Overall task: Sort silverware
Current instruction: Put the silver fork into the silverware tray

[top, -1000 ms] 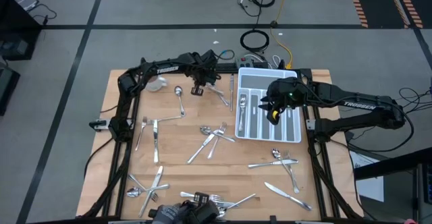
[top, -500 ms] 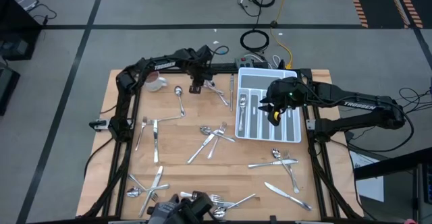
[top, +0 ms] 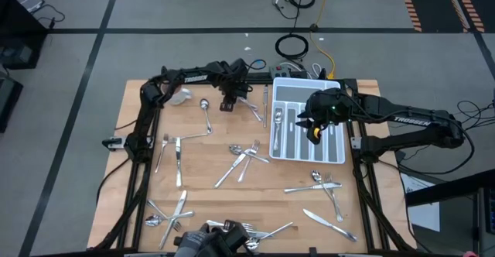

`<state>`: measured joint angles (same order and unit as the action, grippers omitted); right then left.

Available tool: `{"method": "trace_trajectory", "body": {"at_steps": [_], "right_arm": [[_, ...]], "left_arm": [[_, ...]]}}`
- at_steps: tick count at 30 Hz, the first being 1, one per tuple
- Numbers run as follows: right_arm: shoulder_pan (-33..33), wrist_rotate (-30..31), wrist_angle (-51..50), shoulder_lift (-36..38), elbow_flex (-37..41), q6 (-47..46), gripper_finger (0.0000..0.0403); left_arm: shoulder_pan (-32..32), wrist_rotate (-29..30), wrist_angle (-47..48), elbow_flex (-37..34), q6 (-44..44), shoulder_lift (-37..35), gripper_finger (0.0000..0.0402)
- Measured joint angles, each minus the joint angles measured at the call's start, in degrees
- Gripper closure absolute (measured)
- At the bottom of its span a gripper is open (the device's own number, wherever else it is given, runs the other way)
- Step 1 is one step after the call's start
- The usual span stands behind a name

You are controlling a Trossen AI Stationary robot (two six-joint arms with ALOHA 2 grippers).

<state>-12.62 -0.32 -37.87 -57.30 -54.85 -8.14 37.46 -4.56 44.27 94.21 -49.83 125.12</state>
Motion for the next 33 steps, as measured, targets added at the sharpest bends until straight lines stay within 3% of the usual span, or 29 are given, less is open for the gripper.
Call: {"method": "trace_trajectory", "body": {"at_steps": [10,28,30,33], "right_arm": [[-0.02,0.3,-0.02,0.0,0.0,1.33,0.027],[-0.09,0.77,0.35,0.0,0.0,1.99,0.027],[-0.09,2.01,0.35,0.0,0.0,2.01,0.027],[-0.11,3.5,0.35,0.0,0.0,2.03,0.027]], "left_arm": [[0.02,2.41,-0.18,0.0,-0.22,-0.11,0.0271],[-0.98,-0.13,-1.99,0.26,-3.68,2.67,0.0274],[-1.27,0.84,-1.65,0.38,-4.03,2.63,0.0289],[-1.39,1.08,0.59,1.53,-3.76,2.74,0.0345]]}}
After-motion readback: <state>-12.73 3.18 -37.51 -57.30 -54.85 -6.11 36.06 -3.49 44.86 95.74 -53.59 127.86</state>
